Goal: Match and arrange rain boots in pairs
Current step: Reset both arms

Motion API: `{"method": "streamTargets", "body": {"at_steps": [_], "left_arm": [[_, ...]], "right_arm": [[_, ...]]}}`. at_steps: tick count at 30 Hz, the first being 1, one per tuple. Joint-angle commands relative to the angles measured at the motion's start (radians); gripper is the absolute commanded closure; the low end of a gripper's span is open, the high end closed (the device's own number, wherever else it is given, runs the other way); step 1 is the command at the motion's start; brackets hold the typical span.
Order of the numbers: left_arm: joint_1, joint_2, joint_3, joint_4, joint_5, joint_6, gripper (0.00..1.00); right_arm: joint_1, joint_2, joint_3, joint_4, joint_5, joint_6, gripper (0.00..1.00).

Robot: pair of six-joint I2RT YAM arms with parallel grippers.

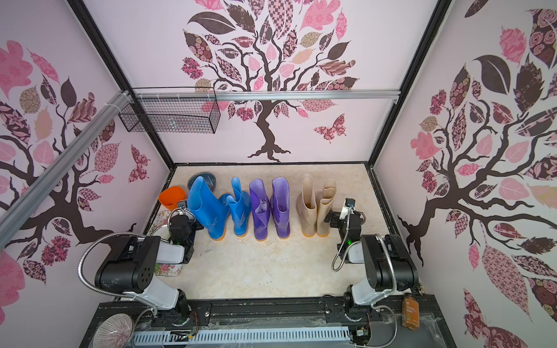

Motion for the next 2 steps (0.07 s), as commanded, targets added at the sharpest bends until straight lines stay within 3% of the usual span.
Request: {"method": "streamTargets", "body": {"at_steps": [1, 2], "left_arm": [[-0.003, 0.000, 0.030, 0.028, -0.024, 0.005, 0.02], [-0.003, 0.000, 0.029, 0.028, -0.024, 0.005, 0.02]], "right_arm": [[0.011, 0.000, 0.019, -0.008, -0.031, -0.015, 0.00], [0.012, 0.000, 0.015, -0.006, -0.032, -0.014, 0.00]]}}
